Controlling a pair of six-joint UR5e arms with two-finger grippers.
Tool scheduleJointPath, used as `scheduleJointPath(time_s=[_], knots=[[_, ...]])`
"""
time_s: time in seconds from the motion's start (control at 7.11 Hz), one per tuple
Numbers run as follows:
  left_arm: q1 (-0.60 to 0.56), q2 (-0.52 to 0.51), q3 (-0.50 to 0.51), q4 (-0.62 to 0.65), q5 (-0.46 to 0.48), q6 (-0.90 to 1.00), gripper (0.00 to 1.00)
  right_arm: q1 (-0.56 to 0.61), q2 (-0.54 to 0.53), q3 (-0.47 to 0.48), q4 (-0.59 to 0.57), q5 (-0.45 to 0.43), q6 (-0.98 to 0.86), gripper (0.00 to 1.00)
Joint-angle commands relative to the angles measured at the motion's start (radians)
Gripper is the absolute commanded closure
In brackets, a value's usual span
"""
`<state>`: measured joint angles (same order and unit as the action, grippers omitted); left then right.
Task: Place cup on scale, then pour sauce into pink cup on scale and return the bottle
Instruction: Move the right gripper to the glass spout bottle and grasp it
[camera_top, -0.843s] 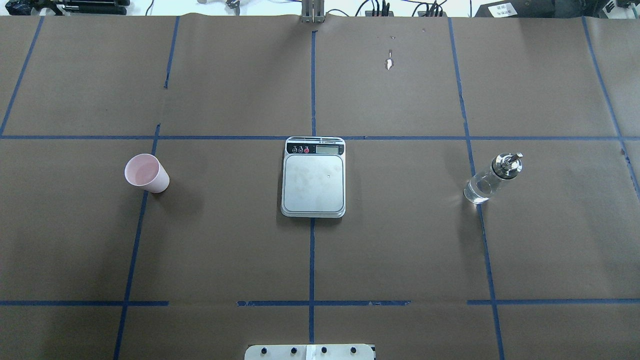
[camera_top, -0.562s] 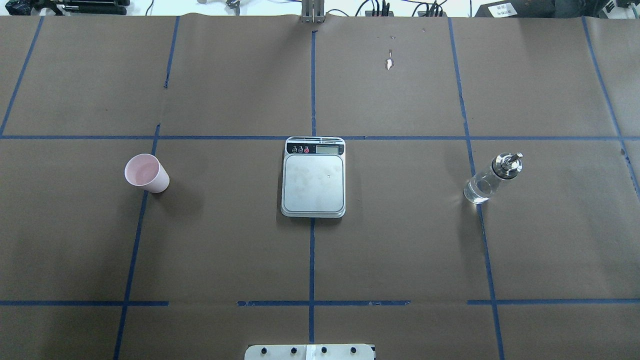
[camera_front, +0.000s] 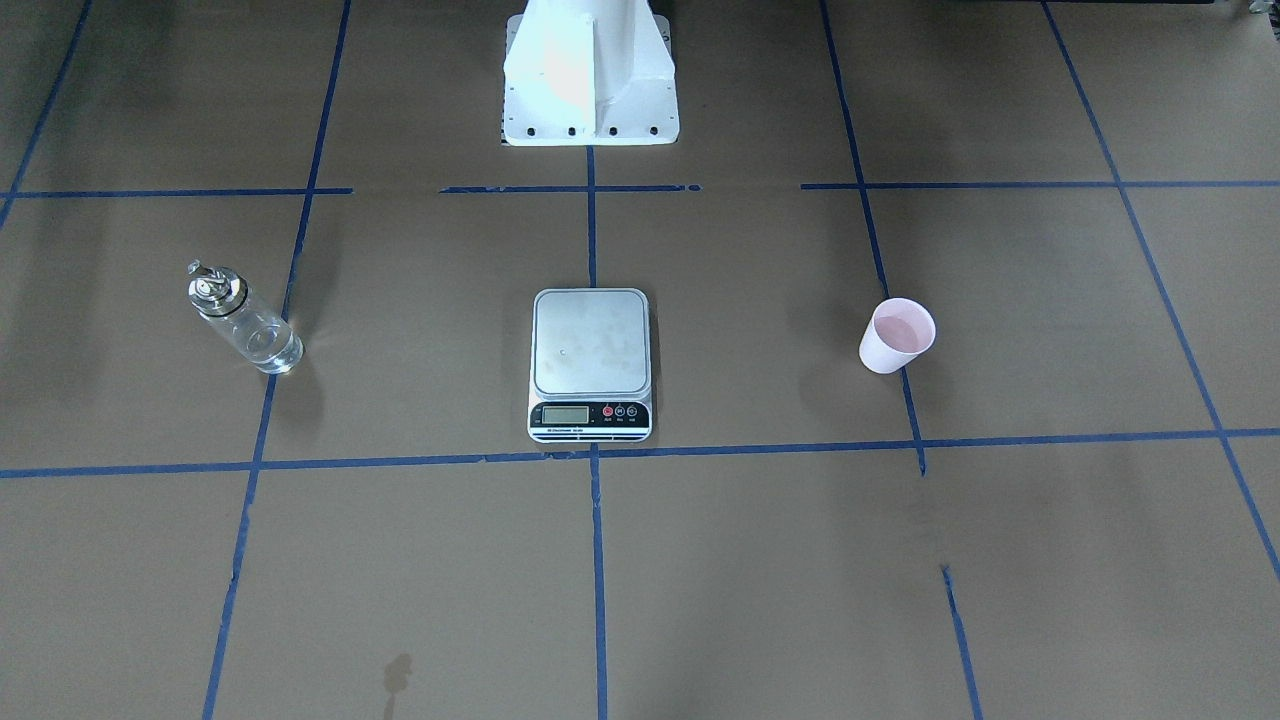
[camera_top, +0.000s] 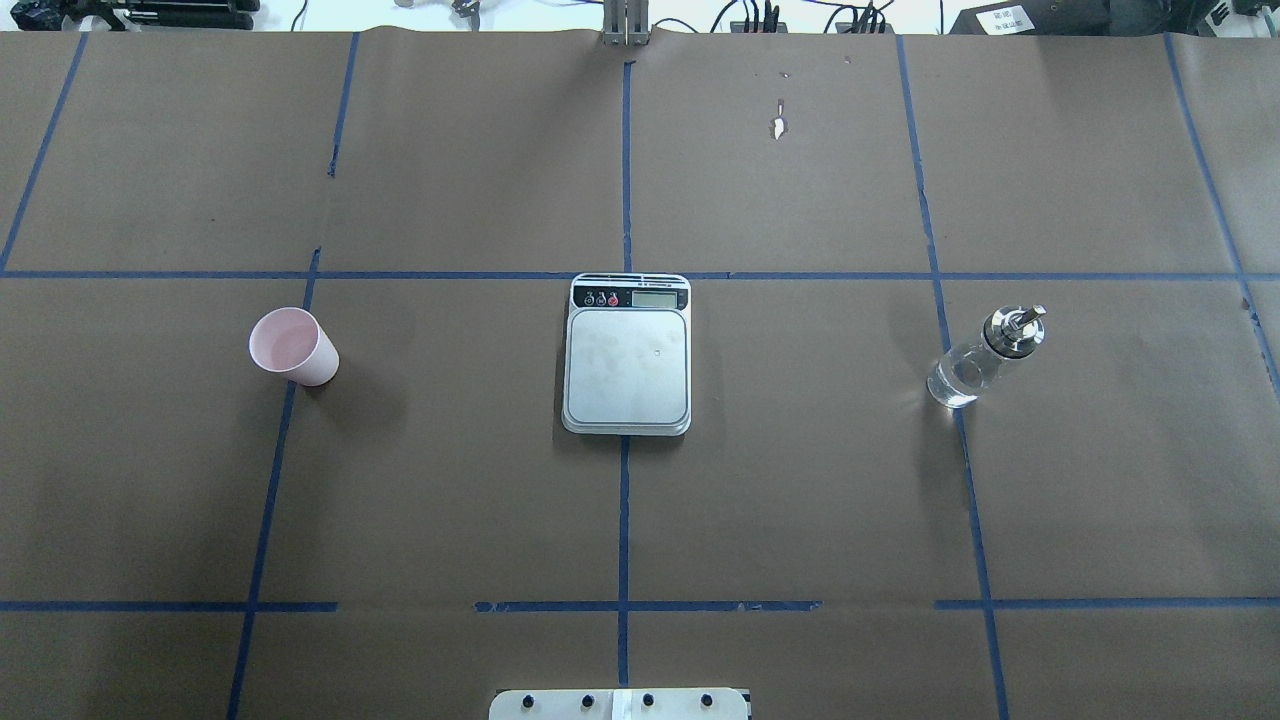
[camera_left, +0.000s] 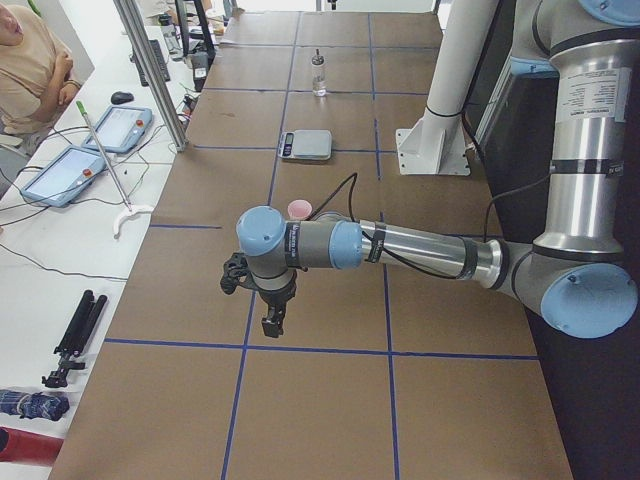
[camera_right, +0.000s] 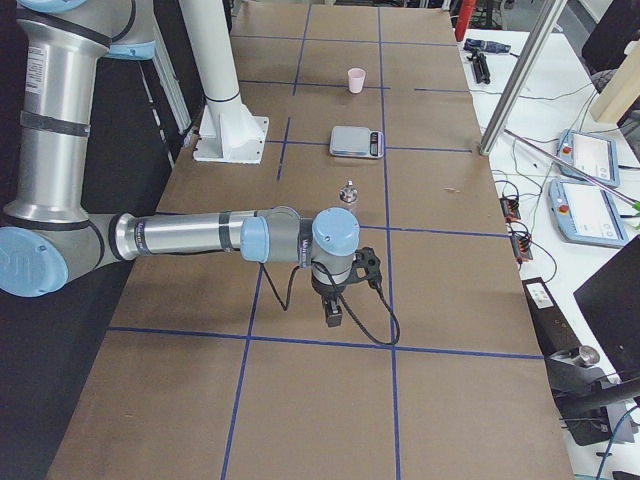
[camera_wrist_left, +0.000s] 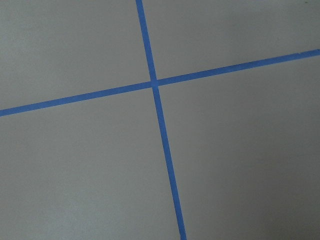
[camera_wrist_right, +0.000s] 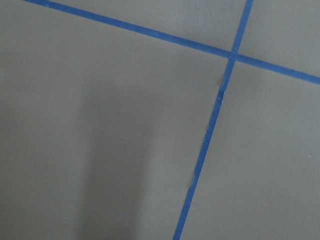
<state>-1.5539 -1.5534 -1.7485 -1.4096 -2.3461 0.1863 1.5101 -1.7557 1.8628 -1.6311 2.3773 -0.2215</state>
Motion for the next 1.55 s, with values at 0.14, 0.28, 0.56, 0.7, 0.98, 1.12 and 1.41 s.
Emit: scheduleJointPath(time_s=[0.14,0.28,0.56,0.7,0.98,1.12,1.41], knots=[[0.002,-0.019,-0.002,-0.011,-0.004,-0.001,0.0,-0.173,-0.008,-0.016,0.372,-0.006,0.349,0.0],[0.002,-0.023,0.012,-0.041,-0.054,-0.004,0.0,-0.241,-0.03,-0.016,0.513,-0.007,0.534,0.0],[0.009,-0.027,0.044,-0.058,-0.119,-0.007,0.0,-0.408,-0.077,-0.016,0.815,-0.08,0.834,0.0],[0.015,-0.025,0.047,-0.121,-0.116,-0.008,0.0,-0.488,-0.097,-0.014,0.917,-0.13,0.931,0.01],[0.018,-0.022,0.058,-0.158,-0.119,-0.008,0.0,-0.662,-0.103,-0.01,1.073,-0.259,1.103,0.01],[0.018,-0.022,0.057,-0.16,-0.119,-0.005,0.0,-0.777,-0.104,-0.005,1.088,-0.388,1.19,0.01],[0.018,-0.022,0.058,-0.161,-0.119,-0.005,0.0,-0.829,-0.099,0.01,1.143,-0.463,1.271,0.0]])
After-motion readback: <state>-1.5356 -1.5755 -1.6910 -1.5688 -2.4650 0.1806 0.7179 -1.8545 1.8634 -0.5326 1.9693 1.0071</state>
